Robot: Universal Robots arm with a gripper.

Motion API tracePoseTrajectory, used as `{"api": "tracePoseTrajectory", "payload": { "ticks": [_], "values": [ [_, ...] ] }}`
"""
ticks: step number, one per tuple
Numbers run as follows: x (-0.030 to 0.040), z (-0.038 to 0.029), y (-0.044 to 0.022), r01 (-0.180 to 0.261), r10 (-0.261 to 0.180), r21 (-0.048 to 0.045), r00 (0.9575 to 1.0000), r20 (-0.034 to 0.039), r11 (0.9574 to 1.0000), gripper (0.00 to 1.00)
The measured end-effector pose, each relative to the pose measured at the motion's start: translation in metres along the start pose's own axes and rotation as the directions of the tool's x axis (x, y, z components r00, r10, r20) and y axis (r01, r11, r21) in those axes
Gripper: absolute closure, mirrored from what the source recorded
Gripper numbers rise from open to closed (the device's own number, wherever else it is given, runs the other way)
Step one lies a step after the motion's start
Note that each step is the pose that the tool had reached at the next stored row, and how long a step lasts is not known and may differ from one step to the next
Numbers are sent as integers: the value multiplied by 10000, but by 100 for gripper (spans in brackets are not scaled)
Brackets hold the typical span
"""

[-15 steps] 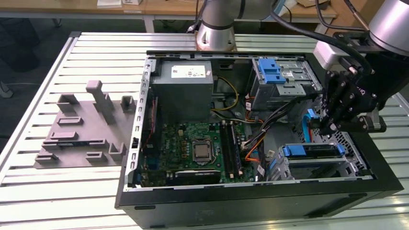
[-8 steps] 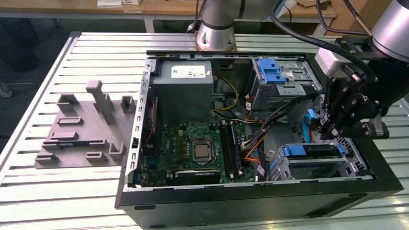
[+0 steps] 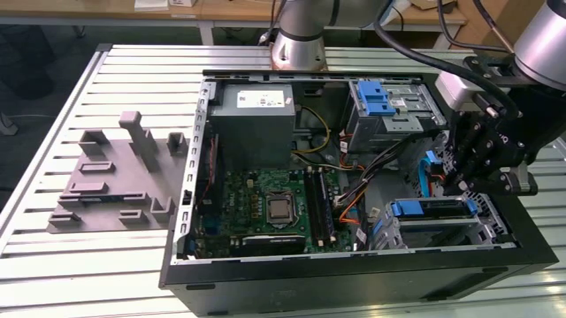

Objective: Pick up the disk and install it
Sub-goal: 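Insert the first disk wire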

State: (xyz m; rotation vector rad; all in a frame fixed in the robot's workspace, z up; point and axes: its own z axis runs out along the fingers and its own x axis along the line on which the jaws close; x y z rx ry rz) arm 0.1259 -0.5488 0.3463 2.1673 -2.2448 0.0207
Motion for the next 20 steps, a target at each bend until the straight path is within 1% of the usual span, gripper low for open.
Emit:
{"api": "tracePoseTrajectory", "payload": {
  "ticks": [6,14,20],
  "values": [
    [58,4,-2,0,0,0,10000,0,10000,84],
    [60,36,-3,0,0,-6,10000,-2,10000,84],
    [67,77,-4,0,0,-10,10000,-2,10000,84]
  ]
}}
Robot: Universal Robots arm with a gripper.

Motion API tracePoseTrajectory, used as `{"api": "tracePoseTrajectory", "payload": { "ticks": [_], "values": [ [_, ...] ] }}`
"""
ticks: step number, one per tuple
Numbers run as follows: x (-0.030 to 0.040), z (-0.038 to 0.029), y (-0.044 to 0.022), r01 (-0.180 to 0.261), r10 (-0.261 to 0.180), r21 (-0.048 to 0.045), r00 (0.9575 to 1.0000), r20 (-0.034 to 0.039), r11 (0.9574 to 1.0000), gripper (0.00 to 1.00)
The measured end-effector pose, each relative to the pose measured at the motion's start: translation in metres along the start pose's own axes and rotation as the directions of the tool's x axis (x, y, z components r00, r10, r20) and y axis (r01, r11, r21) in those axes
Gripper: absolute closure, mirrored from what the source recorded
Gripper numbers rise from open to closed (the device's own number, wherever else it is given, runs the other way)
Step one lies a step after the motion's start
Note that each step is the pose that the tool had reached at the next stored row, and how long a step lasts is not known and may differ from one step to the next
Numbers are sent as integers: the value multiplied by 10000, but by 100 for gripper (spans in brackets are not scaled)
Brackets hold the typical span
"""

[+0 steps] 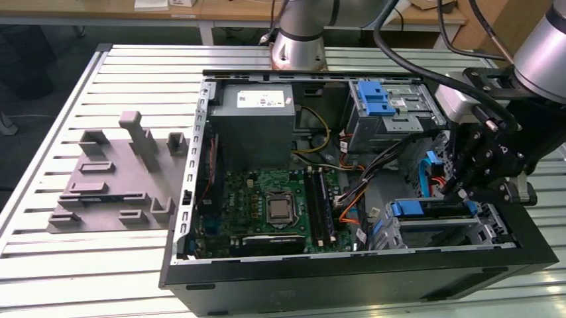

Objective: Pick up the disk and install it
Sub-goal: 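Insert the first disk wire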

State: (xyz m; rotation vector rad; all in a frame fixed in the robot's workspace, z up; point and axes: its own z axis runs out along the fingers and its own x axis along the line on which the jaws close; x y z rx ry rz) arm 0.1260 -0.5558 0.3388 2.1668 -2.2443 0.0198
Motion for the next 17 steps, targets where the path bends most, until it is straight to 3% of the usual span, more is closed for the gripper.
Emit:
{"api": "tracePoseTrajectory", "payload": {
  "ticks": [17],
  "values": [
    [16,41,-13,0,0,-3,10000,-2,10000,84]
  ]
}}
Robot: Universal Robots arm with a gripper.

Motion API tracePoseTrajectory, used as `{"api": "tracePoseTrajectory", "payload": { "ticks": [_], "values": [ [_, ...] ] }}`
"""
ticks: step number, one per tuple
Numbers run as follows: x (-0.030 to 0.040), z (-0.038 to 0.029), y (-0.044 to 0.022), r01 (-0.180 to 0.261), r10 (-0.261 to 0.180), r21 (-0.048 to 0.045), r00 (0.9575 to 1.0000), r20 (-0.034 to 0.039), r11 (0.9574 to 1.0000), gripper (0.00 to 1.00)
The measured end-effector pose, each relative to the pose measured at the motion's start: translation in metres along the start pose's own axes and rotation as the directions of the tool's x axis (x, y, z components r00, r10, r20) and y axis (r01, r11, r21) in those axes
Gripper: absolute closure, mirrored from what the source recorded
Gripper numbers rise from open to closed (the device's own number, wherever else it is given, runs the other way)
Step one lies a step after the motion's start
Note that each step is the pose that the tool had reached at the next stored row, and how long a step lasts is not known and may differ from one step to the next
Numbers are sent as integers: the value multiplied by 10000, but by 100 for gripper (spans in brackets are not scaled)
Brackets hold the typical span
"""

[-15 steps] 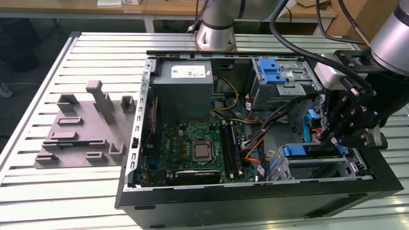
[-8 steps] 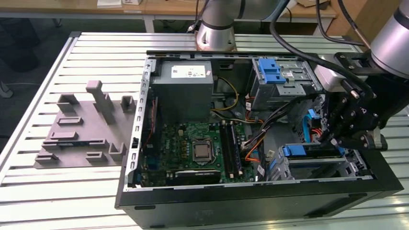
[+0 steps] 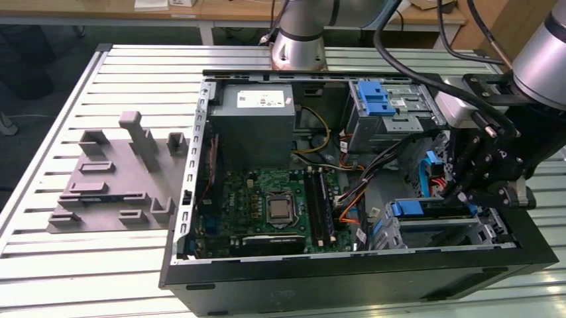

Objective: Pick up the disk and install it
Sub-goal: 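Insert the first disk wire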

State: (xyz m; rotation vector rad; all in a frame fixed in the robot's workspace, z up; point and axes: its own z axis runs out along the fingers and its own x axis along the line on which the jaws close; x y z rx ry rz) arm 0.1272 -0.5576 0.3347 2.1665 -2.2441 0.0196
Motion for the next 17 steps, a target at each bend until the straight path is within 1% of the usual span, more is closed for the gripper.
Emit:
{"api": "tracePoseTrajectory", "payload": {
  "ticks": [7,10,12,17],
  "values": [
    [0,4,0,0,0,-5,10000,4,10000,84],
    [0,-20,0,-6,6,-6,10000,4,10000,84],
    [-1,-25,0,-20,20,-9,10000,8,10000,84],
    [-7,-20,0,-277,277,-15,9996,8,9996,84]
  ]
}}
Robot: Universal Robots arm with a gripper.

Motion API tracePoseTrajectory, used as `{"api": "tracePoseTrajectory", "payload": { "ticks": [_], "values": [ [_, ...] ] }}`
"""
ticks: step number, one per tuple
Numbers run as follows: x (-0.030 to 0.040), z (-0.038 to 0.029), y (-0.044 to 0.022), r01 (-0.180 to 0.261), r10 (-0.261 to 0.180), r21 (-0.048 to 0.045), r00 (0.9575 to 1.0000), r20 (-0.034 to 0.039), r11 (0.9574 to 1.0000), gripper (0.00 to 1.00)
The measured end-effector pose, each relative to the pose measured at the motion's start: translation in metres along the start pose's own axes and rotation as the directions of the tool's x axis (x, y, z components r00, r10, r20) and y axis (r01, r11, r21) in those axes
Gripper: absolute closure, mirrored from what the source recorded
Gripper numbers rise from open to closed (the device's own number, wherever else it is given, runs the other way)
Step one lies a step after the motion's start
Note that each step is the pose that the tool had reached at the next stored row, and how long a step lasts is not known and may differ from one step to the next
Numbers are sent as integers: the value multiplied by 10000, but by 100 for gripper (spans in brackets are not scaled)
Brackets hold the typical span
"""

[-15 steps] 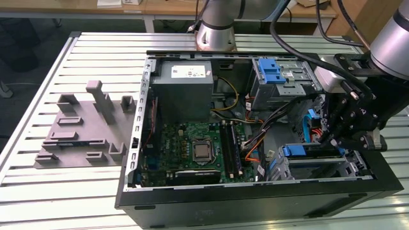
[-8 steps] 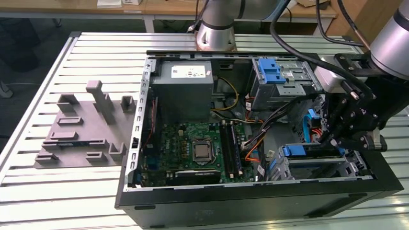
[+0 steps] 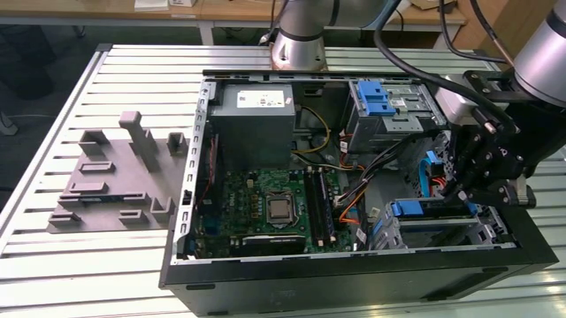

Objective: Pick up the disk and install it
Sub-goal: 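Insert the first disk wire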

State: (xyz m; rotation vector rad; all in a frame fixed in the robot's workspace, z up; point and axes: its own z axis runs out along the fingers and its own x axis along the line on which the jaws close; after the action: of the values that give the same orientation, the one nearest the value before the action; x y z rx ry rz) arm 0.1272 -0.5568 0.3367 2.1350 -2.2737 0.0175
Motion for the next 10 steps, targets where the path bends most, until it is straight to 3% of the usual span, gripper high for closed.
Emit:
{"api": "tracePoseTrajectory", "payload": {
  "ticks": [10],
  "values": [
    [-15,25,0,-70,70,-5,10000,5,10000,84]
  ]
}}
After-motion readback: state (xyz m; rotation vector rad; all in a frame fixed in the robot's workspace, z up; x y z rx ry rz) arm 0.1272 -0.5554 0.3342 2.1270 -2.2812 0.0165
